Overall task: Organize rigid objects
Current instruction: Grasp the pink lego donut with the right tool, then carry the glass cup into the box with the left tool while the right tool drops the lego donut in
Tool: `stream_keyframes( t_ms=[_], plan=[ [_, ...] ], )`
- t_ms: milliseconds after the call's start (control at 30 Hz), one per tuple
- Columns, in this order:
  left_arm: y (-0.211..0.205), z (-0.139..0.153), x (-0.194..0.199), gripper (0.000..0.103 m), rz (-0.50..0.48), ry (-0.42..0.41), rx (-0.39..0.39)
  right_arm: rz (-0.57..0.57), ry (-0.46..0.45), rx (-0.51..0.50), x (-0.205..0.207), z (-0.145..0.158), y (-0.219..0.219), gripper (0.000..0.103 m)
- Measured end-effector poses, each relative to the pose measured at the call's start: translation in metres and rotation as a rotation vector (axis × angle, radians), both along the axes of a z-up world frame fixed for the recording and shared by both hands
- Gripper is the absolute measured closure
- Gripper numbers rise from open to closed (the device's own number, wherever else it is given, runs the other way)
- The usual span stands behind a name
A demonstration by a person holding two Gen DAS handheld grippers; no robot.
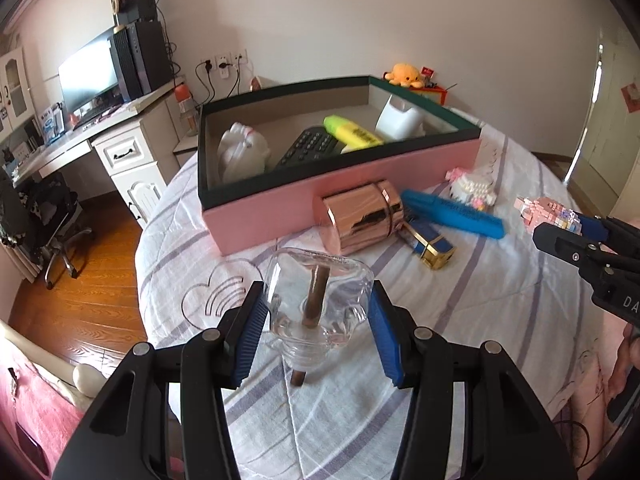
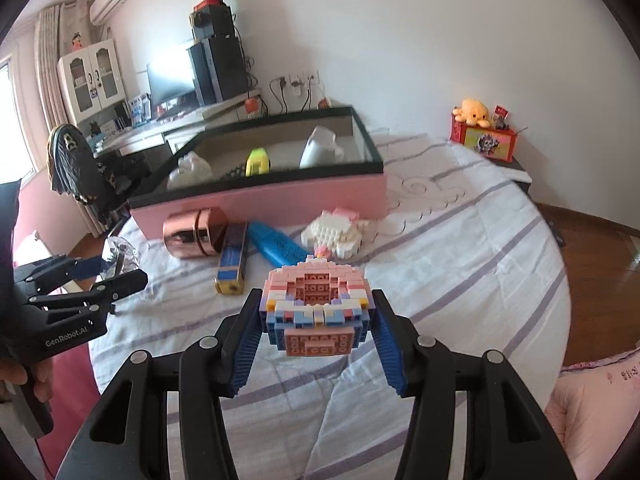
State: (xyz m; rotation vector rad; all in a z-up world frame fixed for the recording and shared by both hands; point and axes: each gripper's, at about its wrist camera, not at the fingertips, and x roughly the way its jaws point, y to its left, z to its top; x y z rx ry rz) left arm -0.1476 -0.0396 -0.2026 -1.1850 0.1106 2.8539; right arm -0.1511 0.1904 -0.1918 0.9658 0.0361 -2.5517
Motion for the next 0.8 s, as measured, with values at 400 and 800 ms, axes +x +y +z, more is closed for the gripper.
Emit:
stream_keyframes(
  t_ms=[400,800],
  plan=[
    [-0.002,0.053,-0.031,0.052,-0.061,0.085,0.048,0.047,0.089,-0.014,-0.026,0.046,-0.004,0.05],
    [-0.021,0.08,-0.148,0.052,-0.062,0.069,-0.024,0.169,0.081,0.049,-0.125,0.071,-0.058,0.05]
  ],
)
